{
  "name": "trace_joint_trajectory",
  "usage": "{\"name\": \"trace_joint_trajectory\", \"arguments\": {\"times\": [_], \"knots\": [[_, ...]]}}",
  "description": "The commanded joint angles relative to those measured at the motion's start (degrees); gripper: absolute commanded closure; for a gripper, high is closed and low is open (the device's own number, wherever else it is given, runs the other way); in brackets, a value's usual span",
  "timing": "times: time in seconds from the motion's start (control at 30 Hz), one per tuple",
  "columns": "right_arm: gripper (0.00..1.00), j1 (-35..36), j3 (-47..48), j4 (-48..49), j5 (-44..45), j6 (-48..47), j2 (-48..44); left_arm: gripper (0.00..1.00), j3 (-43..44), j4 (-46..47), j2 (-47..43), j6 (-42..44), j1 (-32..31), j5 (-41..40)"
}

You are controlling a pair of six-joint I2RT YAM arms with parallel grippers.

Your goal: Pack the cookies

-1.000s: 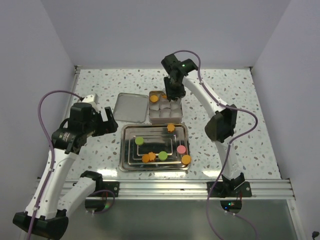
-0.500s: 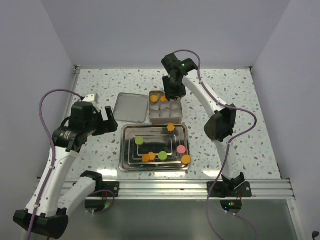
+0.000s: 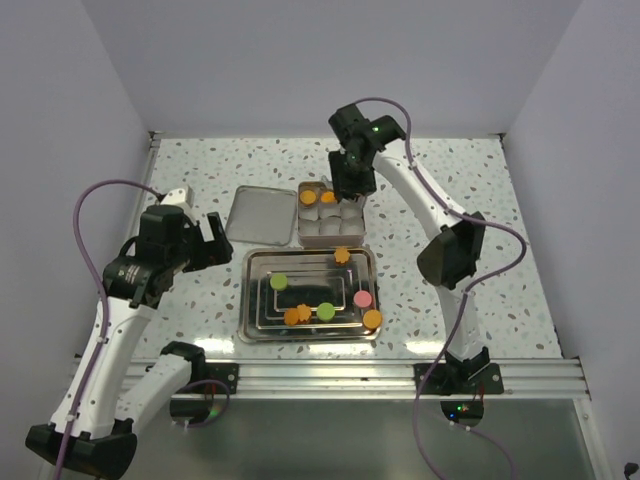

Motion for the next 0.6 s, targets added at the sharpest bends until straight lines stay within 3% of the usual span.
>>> {"name": "trace_joint_trajectory", "arguments": {"times": [0.0,0.2,0.37,0.57], "knots": [[0.49,1.65,-3.81,-4.07,-1.24,1.23,-9.68,0.00,2.17,2.32,-0.95,-0.40,-0.36,-1.02],[0.48,10.76,-16.20,0.06,-1.76,3.16,-18.73,0.00,0.67,3.46,-1.12,-0.76,-0.45,2.67],[0.47,21.05,-23.16,1.73,-1.06,7.28,-20.85,0.00,-0.03,3.90,-1.74,-1.02,-0.71,3.03],[0.47,26.87,-27.57,4.37,-1.15,9.85,-19.10,0.00,-0.21,3.73,-2.70,-1.11,-0.89,4.69]]}}
